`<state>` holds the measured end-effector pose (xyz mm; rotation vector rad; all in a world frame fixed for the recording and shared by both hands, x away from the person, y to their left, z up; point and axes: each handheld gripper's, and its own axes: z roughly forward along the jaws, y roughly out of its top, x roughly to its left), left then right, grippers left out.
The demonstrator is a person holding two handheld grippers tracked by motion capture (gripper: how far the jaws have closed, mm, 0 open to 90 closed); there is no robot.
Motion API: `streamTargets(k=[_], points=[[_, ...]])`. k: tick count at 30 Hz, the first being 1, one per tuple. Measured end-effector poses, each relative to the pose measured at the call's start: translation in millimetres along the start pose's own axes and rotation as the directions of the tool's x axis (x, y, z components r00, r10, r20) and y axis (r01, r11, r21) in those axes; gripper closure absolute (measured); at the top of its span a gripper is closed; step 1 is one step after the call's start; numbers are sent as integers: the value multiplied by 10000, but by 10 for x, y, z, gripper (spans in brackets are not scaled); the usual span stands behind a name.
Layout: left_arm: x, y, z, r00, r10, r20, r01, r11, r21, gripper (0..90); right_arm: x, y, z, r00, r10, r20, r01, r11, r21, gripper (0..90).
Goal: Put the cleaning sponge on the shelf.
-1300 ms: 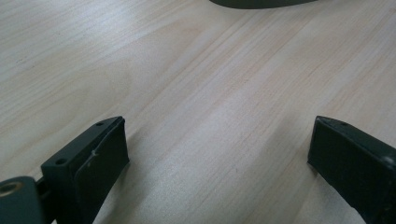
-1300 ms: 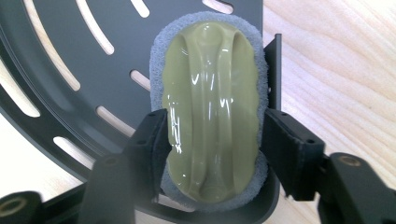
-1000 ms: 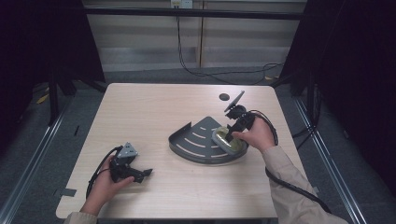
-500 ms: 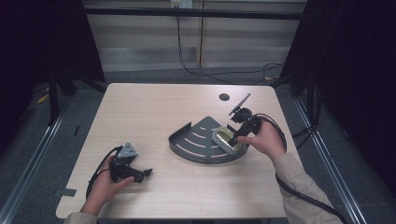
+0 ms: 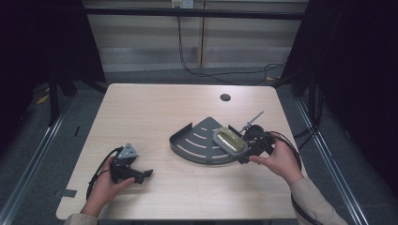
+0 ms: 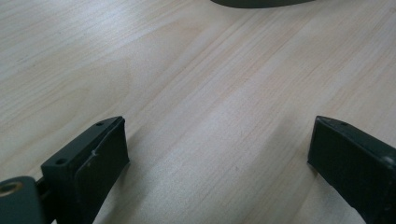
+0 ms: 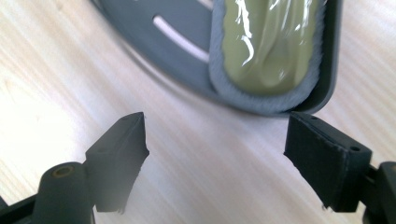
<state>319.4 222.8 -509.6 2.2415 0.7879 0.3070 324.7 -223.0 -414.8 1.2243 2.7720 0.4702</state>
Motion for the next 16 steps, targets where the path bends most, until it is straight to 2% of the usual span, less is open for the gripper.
streamTargets(k=[2,3,5,8,9,10,16], points=[[0,0,0,10000,1,8,-1,10000,0,43,7,-83,20,9999,11,107,-12,10000,73,204],[0,0,0,10000,1,7,-1,10000,-2,43,-1,-185,49,9998,36,188,-38,9999,100,205],[0,0,0,10000,0,7,0,10000,-3,43,0,-221,54,9998,120,150,-121,9999,91,207],[0,0,1,10000,8,8,-8,10000,-12,43,-13,-394,92,9996,233,126,-230,9994,-255,215],[0,0,0,10000,1,-3,-1,10000,-2,43,-13,-394,92,9996,233,126,-230,9994,-255,215],[0,-1,0,10000,0,-6,0,10000,-5,43,-22,-462,94,9998,105,191,-100,9996,-281,217],[0,-1,-1,10000,1,-5,-1,10000,-4,43,-34,-495,61,9997,177,196,-165,9982,-571,223]])
